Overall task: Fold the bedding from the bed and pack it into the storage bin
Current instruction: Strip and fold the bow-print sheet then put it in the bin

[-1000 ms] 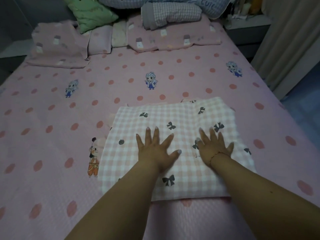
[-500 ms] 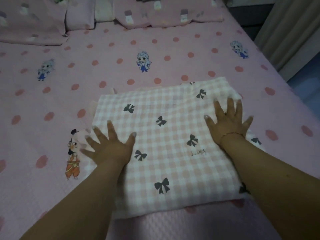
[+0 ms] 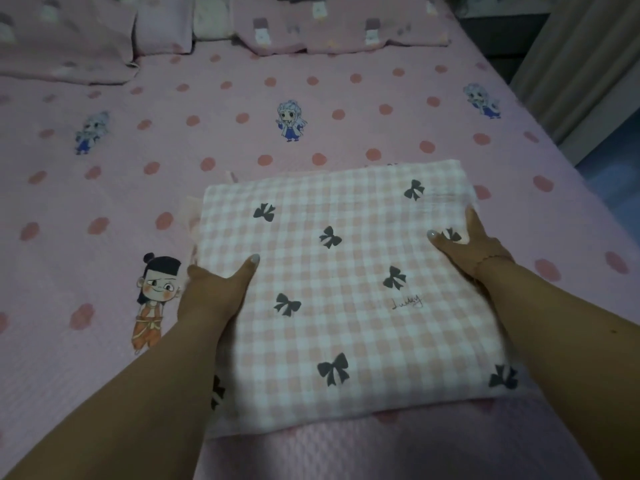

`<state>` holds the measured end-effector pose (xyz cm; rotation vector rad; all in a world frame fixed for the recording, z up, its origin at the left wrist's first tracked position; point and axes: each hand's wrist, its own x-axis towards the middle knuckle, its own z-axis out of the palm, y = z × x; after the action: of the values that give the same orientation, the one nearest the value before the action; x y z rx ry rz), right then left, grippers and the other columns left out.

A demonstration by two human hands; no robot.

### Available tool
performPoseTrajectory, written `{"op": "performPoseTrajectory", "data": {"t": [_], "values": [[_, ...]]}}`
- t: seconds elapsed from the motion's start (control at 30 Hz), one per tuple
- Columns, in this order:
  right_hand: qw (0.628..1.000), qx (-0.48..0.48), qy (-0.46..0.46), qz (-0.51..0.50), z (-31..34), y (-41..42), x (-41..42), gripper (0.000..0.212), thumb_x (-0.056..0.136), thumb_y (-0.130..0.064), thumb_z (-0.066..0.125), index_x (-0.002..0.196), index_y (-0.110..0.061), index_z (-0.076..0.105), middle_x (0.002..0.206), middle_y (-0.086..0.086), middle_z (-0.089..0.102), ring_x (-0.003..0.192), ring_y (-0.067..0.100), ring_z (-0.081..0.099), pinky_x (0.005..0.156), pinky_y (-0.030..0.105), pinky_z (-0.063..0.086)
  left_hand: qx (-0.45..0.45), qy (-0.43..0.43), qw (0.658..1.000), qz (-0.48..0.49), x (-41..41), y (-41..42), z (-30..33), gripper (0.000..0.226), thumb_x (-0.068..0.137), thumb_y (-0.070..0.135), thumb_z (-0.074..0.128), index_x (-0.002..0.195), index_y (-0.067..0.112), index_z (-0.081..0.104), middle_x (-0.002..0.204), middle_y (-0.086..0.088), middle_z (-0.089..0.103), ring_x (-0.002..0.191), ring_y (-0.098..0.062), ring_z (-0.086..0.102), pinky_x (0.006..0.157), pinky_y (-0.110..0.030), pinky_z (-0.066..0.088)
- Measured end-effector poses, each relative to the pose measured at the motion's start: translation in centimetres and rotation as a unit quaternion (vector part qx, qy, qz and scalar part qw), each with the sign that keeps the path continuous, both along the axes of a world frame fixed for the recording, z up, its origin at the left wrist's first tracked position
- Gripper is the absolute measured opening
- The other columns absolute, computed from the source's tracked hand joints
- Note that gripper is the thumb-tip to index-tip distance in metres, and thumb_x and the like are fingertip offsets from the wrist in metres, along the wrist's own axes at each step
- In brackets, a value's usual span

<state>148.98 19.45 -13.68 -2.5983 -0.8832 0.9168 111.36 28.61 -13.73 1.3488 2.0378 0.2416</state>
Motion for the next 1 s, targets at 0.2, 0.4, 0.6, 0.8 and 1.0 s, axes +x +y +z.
{"op": "performPoseTrajectory", "data": {"t": [0.2,0.4,0.6,0.8,1.0], "values": [[0.991,0.060,0.111,-0.050,-0.1,-0.8,0.3,0.102,0.075,-0.073,0.052,0.149,-0.038,-0.008,0.159,0.003,0.010,0.143,0.033,0.021,0.115,0.047,0.020,-0.056,-0.116,0.990,0.054,-1.0,-0.4,0.3,0.117,0.064,0.083,0.056,0.142,-0.001,0.036,0.147,-0.019,0.040,0.131,-0.037,0.042,0.109,-0.044,0.033],[0.957,0.099,0.270,-0.048,-0.2,-3.9,-2.4,0.111,0.061,-0.084,0.052,0.147,-0.019,0.028,0.143,0.009,0.042,0.130,0.029,0.043,0.106,0.036,0.034,-0.105,-0.278,0.950,0.096,-0.4,-3.7,0.2,0.097,0.057,0.079,0.066,0.124,0.008,0.060,0.117,-0.012,0.066,0.100,-0.033,0.063,0.094,-0.045,0.049],[0.953,0.116,0.265,-0.091,-1.9,-9.0,-4.9,0.048,0.090,-0.049,0.050,0.128,-0.021,0.047,0.122,-0.002,0.041,0.111,0.018,0.048,0.098,0.031,0.034,-0.142,-0.329,0.928,0.104,-0.4,-9.6,2.7,0.069,0.068,0.064,0.071,0.109,0.008,0.069,0.099,-0.012,0.073,0.089,-0.031,0.069,0.079,-0.040,0.056],[0.941,0.108,0.310,-0.081,3.2,-15.7,-4.7,0.060,0.075,-0.072,0.049,0.121,-0.034,0.047,0.103,-0.006,0.061,0.090,0.013,0.059,0.081,0.028,0.044,-0.142,-0.341,0.923,0.111,-2.7,-14.9,7.3,0.056,0.070,0.055,0.075,0.097,0.006,0.073,0.091,-0.015,0.075,0.084,-0.035,0.072,0.084,-0.051,0.055],[0.927,0.143,0.325,-0.118,8.9,-21.1,-6.1,0.066,0.067,-0.074,0.055,0.118,-0.033,0.052,0.101,-0.006,0.065,0.093,0.015,0.062,0.084,0.029,0.047,-0.140,-0.346,0.922,0.105,-3.8,-19.2,12.4,0.057,0.067,0.054,0.077,0.100,0.007,0.072,0.092,-0.016,0.074,0.085,-0.037,0.071,0.085,-0.055,0.054]]}}
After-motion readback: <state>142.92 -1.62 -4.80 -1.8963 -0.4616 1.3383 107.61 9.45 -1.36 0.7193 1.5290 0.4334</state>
